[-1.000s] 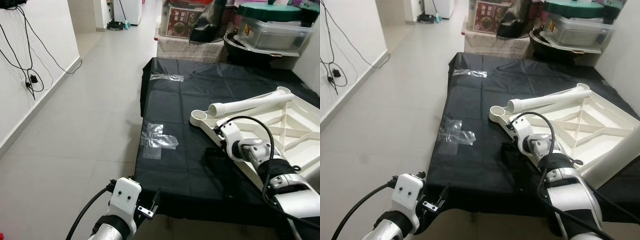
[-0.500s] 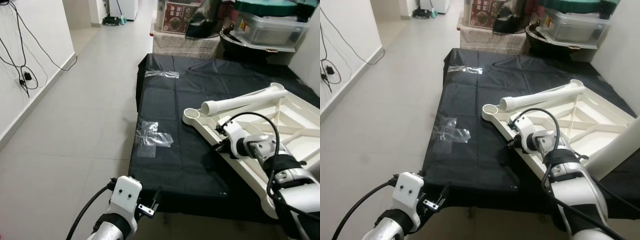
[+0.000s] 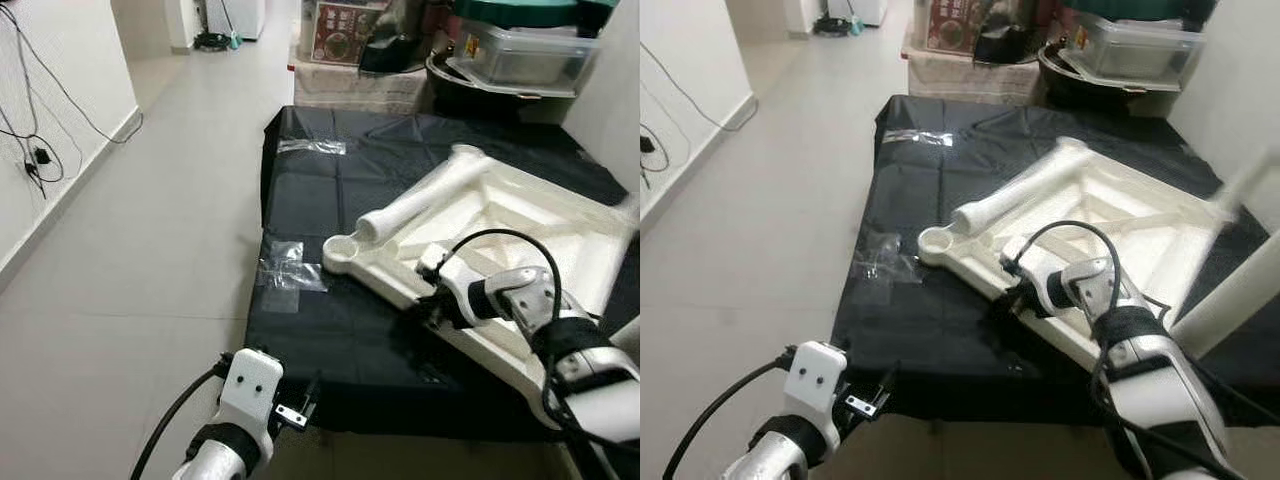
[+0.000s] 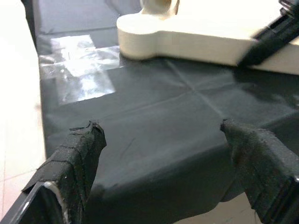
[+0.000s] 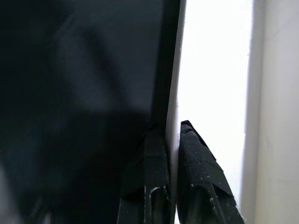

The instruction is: Building children table

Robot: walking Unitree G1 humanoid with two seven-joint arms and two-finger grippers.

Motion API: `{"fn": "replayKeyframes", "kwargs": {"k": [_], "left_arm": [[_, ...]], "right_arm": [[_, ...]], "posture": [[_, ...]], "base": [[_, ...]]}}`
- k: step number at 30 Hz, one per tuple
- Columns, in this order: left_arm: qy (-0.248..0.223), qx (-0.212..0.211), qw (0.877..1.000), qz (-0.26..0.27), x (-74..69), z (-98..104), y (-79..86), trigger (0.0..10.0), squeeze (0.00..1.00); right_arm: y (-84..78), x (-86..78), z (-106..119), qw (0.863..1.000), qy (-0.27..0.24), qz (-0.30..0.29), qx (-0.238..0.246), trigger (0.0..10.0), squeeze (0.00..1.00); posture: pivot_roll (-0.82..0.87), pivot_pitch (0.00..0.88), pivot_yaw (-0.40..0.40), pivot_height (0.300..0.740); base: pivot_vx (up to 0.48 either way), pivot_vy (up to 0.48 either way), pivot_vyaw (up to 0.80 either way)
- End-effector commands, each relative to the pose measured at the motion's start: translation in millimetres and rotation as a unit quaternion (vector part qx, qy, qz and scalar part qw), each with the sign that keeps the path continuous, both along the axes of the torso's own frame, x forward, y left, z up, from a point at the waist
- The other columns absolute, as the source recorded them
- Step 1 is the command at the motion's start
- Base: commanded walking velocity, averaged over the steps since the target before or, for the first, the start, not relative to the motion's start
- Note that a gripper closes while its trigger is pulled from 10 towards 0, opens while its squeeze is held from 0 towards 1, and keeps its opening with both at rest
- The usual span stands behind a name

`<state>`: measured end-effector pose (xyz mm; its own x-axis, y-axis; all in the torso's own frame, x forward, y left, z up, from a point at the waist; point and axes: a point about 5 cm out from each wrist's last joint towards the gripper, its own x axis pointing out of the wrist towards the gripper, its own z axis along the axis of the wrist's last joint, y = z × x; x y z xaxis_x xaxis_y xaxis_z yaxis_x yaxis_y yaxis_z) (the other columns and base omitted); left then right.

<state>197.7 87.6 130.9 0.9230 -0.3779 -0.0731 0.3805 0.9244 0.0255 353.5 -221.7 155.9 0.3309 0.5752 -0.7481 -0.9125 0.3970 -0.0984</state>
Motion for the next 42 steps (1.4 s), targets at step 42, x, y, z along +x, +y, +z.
{"fn": "replayKeyframes", "kwargs": {"k": [42], "left_arm": [[0.015,0.003,1.000,0.002,0.9,-6,0.6,10.0,0.00]], "right_arm": [[-17.7,-25.7,-17,0.926,-0.009,0.294,-0.235,0.0,0.00]], "posture": [[0.05,0.124,-0.085,0.740]], "base": [[0.000,0.000,0.00]]}}
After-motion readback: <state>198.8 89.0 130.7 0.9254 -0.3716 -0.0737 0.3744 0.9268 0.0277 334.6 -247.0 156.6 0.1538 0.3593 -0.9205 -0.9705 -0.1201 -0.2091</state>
